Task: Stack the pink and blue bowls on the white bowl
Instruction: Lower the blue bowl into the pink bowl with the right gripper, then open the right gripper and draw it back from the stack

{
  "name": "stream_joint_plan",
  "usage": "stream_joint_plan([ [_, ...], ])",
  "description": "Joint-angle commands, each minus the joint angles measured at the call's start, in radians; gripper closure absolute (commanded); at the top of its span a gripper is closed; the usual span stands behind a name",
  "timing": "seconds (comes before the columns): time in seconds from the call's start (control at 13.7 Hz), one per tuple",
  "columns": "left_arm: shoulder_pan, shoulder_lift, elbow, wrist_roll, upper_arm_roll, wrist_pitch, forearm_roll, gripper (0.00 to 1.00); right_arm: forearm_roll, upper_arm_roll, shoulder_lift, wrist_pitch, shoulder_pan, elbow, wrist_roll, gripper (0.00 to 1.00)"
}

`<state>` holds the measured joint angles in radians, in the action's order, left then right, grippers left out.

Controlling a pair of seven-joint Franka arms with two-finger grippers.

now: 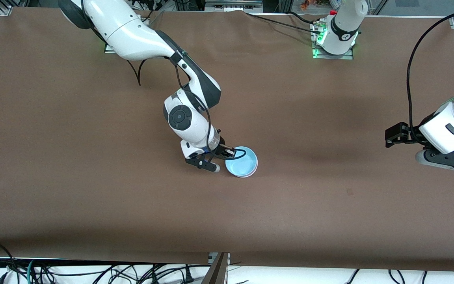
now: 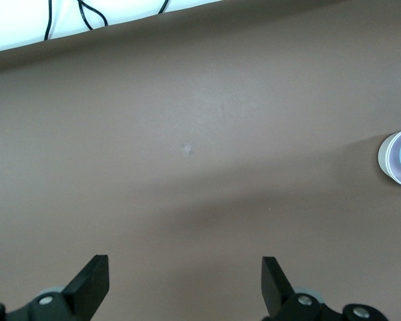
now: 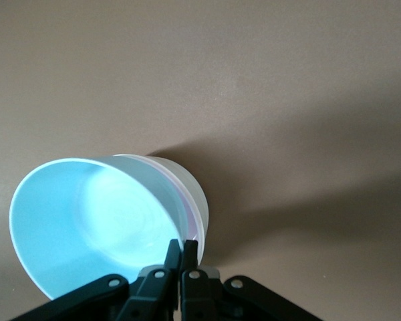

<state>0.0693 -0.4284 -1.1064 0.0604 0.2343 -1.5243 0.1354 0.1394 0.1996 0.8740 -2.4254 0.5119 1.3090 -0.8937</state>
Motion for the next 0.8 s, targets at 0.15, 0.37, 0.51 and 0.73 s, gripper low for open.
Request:
stream_joint_plan([
  [0.15,0.001,0.013,-0.012,0.010,0.005,0.007,0.029,0.00,-0.017,-0.008,0.025,-0.008,0.013,-0.039,-0.017,1.00],
  [0.37,-0.006,0.013,-0.012,0.009,0.005,0.007,0.030,0.00,-0.017,-0.008,0.028,-0.011,0.019,-0.039,-0.017,1.00],
  [0.51,-0.006,0.011,-0.013,0.009,0.005,0.007,0.029,0.00,-0.015,-0.008,0.029,-0.011,0.019,-0.039,-0.017,1.00],
  [0.73,-0.009,0.010,-0.012,0.009,0.007,0.006,0.030,0.00,-0.015,-0.006,0.031,-0.011,0.019,-0.039,-0.017,1.00],
])
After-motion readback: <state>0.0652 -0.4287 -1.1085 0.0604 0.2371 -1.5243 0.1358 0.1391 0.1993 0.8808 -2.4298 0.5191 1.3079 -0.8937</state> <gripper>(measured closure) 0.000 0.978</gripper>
